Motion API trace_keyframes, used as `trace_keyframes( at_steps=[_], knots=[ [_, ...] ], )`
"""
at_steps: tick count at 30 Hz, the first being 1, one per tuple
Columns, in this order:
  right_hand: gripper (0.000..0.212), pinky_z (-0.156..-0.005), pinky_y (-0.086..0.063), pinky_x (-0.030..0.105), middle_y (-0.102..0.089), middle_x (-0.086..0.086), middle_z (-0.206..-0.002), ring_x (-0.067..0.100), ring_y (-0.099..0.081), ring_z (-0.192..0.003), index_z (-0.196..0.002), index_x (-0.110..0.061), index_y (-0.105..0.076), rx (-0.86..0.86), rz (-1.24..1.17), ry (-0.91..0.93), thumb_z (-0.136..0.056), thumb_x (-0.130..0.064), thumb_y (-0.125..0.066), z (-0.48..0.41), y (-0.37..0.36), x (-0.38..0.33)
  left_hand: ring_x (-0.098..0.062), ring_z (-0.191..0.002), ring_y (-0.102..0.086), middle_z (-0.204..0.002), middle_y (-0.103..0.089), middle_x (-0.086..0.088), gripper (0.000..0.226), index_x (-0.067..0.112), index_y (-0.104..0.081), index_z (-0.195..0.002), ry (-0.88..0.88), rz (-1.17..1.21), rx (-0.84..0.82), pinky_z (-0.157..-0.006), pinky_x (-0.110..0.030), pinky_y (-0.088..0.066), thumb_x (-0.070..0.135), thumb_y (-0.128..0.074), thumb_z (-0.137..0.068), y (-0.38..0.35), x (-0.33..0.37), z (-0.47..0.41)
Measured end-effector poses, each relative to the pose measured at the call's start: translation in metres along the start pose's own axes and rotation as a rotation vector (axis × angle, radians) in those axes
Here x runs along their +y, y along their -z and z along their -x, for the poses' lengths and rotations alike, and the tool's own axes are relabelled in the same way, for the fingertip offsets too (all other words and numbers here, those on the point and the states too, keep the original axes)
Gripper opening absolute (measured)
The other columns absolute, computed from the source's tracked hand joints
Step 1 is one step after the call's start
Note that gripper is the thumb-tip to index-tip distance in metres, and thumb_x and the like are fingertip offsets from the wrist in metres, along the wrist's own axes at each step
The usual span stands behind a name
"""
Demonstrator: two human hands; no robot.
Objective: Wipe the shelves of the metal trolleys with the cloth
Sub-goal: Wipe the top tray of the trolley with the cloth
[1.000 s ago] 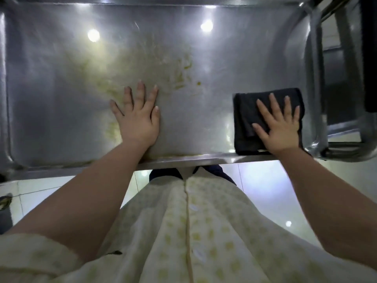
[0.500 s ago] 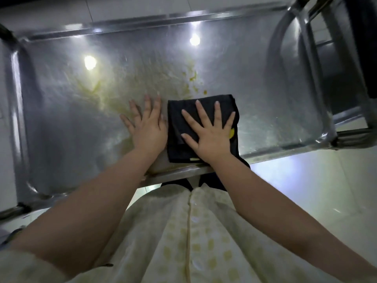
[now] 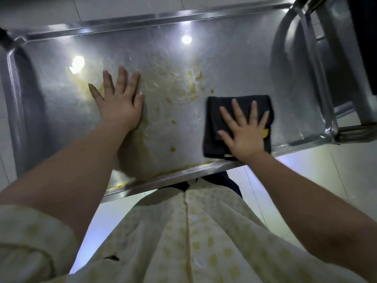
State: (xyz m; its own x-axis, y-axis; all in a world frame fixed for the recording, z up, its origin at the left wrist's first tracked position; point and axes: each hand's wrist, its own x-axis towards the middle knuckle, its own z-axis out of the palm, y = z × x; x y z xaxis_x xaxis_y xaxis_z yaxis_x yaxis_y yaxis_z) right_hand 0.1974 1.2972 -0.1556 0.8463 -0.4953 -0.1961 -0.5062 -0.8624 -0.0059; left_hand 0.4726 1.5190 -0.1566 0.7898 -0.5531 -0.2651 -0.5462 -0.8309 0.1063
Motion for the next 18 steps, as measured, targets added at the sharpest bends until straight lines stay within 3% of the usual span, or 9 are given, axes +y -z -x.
trace_keyframes(
  at_steps=[4,7,10,12,15,18],
  knots=[
    [0.067,-0.108,-0.002,0.076,-0.014,-0.007,-0.164,0.051,-0.002,-0.146,-0.153,-0.044,-0.02,0.045,-0.036,0.198,-0.091,-0.068,-0.03,-0.002,-0.002,-0.117,-0.03,-0.151,0.012,-0.165,0.008,0.007,0.057,0.044,0.001,-0.155,0.0,0.006,-0.004,-0.114,-0.066,0.01,0.054,-0.014,-0.1,0.003,-0.004,0.0],
    [0.067,-0.11,0.001,0.073,-0.012,-0.007,-0.164,0.044,0.001,-0.149,-0.154,-0.044,-0.018,0.04,-0.057,0.247,-0.093,-0.07,-0.029,-0.008,0.0,-0.142,-0.029,-0.151,0.013,-0.165,0.007,0.008,0.057,0.046,0.0,-0.154,0.003,0.03,-0.001,-0.114,-0.065,0.01,0.054,-0.016,-0.101,0.005,-0.007,0.0],
    [0.065,-0.114,-0.006,0.067,-0.022,-0.007,-0.162,0.038,-0.011,-0.15,-0.151,-0.045,-0.028,0.08,-0.045,0.277,-0.091,-0.07,-0.036,-0.013,0.002,-0.095,-0.028,-0.151,0.013,-0.165,0.007,0.009,0.057,0.046,0.0,-0.154,-0.004,0.037,-0.008,-0.114,-0.065,0.01,0.056,-0.016,-0.1,0.005,-0.007,-0.002],
    [0.066,-0.115,-0.009,0.065,-0.024,-0.007,-0.161,0.037,-0.015,-0.149,-0.15,-0.045,-0.03,0.086,-0.026,0.196,-0.09,-0.069,-0.036,-0.015,0.001,-0.04,-0.028,-0.151,0.013,-0.165,0.006,0.008,0.057,0.046,-0.001,-0.154,-0.008,0.039,-0.002,-0.114,-0.065,0.01,0.056,-0.017,-0.1,0.005,-0.005,-0.003],
    [0.068,-0.115,-0.008,0.066,-0.019,-0.006,-0.163,0.038,-0.01,-0.149,-0.152,-0.044,-0.024,0.014,-0.014,-0.013,-0.089,-0.068,-0.029,-0.014,0.005,0.04,-0.028,-0.151,0.011,-0.166,0.004,0.008,0.057,0.045,-0.003,-0.154,-0.016,0.047,0.004,-0.114,-0.065,0.01,0.056,-0.017,-0.1,0.005,-0.003,-0.006],
    [0.068,-0.113,-0.004,0.069,-0.014,-0.004,-0.164,0.042,-0.004,-0.149,-0.154,-0.042,-0.018,-0.032,0.006,-0.119,-0.091,-0.067,-0.021,-0.011,0.007,0.058,-0.029,-0.151,0.011,-0.165,0.005,0.008,0.057,0.045,-0.002,-0.154,-0.009,0.037,0.011,-0.114,-0.066,0.01,0.055,-0.017,-0.1,0.005,-0.002,-0.008]
  ],
)
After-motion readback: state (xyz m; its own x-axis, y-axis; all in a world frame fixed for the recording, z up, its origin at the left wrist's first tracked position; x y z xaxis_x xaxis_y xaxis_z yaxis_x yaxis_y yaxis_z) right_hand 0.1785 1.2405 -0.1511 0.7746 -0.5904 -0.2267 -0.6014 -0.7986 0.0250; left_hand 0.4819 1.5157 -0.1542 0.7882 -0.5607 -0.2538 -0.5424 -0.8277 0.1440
